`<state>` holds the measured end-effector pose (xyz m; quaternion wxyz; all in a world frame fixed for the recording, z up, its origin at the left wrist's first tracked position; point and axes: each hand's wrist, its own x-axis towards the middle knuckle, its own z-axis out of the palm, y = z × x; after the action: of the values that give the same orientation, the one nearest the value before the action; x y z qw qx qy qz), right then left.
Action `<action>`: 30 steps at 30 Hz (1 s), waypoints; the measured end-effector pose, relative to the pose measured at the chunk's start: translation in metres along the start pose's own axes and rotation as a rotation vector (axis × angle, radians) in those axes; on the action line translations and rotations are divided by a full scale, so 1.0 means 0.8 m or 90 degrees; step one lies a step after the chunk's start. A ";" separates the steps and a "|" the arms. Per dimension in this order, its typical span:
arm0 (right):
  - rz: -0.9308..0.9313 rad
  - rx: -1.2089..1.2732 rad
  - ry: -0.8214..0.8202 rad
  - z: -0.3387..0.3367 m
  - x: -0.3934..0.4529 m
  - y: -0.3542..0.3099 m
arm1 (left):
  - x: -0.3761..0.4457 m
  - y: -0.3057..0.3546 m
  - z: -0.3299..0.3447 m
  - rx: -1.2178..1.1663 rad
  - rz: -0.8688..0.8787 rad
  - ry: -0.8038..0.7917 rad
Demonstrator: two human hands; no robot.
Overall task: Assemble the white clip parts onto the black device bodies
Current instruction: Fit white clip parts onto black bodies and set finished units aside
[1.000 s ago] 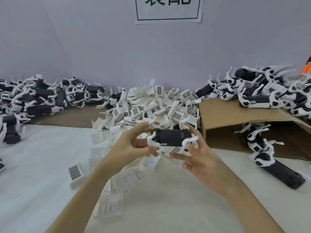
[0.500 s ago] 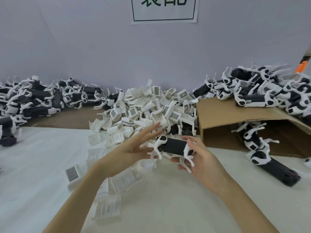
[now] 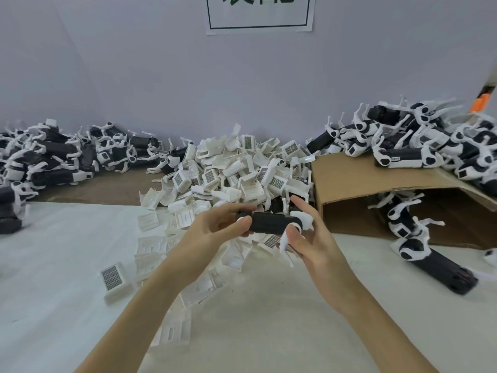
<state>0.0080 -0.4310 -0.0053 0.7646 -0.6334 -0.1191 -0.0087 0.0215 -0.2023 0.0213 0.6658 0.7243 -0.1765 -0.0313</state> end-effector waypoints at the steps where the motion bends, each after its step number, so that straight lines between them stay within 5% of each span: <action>1: -0.004 -0.023 0.020 0.002 0.000 0.002 | 0.000 -0.001 0.000 0.010 0.018 0.010; 8: 0.030 -0.195 0.216 0.013 -0.003 0.005 | -0.001 -0.011 0.018 0.373 0.300 0.124; 13: 0.146 0.020 0.117 0.020 -0.007 -0.004 | -0.006 -0.016 0.048 0.544 0.497 0.021; 18: 0.175 0.188 0.072 0.008 -0.003 -0.004 | -0.014 -0.015 0.052 0.446 0.424 0.025; 22: 0.079 0.037 0.042 -0.003 -0.002 -0.002 | -0.007 -0.006 0.040 0.378 0.352 0.181; 27: -0.037 -0.127 -0.121 -0.006 -0.004 0.000 | -0.007 0.000 0.027 0.385 0.305 0.056; 30: -0.043 -0.126 -0.172 -0.005 -0.005 0.001 | -0.009 0.002 0.031 0.364 0.332 0.071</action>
<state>0.0048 -0.4352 -0.0074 0.6748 -0.6966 -0.2405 0.0388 0.0073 -0.2241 0.0187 0.4315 0.8120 -0.3198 0.2283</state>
